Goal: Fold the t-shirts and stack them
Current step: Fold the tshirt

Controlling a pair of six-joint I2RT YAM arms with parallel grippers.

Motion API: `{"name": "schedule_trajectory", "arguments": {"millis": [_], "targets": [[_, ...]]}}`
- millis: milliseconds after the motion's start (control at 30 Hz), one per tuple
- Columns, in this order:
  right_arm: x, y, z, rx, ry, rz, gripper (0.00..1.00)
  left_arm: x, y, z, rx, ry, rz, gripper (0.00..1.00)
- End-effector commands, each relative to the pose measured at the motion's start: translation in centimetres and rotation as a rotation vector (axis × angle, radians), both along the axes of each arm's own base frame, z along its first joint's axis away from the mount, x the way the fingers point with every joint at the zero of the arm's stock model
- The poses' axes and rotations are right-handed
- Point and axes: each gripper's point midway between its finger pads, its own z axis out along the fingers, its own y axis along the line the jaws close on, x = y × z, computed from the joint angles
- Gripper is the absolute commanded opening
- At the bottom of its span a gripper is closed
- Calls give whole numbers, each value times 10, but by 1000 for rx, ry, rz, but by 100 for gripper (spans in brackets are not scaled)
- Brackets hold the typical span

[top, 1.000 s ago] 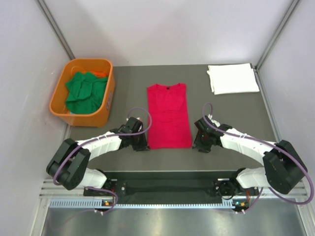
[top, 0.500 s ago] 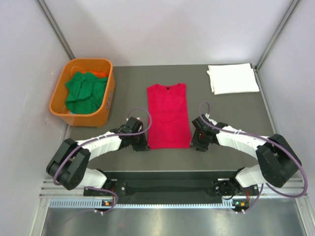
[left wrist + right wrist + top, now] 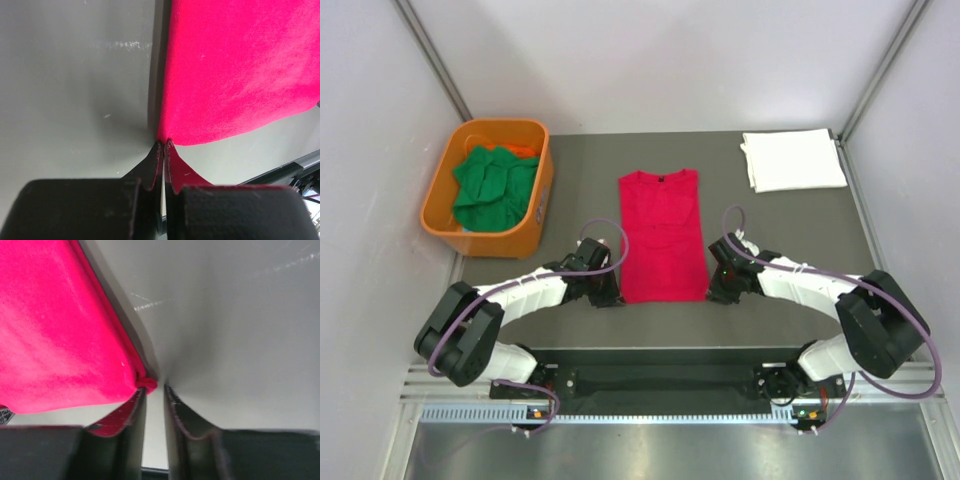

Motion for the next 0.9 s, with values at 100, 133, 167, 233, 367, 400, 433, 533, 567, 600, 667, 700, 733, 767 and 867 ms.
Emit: {"name": "schedule_trajectory", "arguments": {"millis": [100, 133, 167, 233, 367, 400, 433, 533, 567, 600, 667, 700, 733, 767, 867], "targets": [[-14, -26, -28, -141, 72, -2, 6, 4, 1, 1, 33, -20, -15, 0], [-14, -26, -28, -142, 72, -1, 1, 5, 1, 2, 31, -25, -17, 0], [-14, -27, -28, -147, 69, 2, 0, 5, 2, 2, 33, -24, -14, 0], [-13, -29, -24, -149, 50, 8, 0, 6, -1, 5, 19, -31, -24, 0], [-13, -36, -7, -156, -6, 23, 0, 1, -7, 16, 5, -46, -59, 0], [-16, -37, -6, -152, -16, 36, 0, 1, -9, 21, -4, -57, -61, 0], [-15, -35, 2, -133, -45, 43, 0, -2, -9, 22, -3, -50, -62, 0], [-21, -25, 10, -81, -82, 101, 0, -11, -15, 29, -21, -39, -81, 0], [-23, -22, 10, -72, -88, 108, 0, -14, -16, 31, -26, -32, -87, 0], [-27, -22, 9, -74, -92, 115, 0, -17, -20, 35, -34, -29, -92, 0], [-29, -21, 11, -68, -99, 117, 0, -24, -23, 38, -36, -23, -104, 0], [-31, -21, 11, -72, -101, 119, 0, -23, -25, 44, -51, -30, -101, 0], [-32, -21, 18, -69, -120, 119, 0, -27, -29, 52, -56, -36, -101, 0], [-32, -21, 20, -62, -128, 118, 0, -27, -29, 52, -56, -36, -101, 0], [-32, -23, 31, -63, -151, 119, 0, -28, -27, 56, -40, -36, -88, 0]]}}
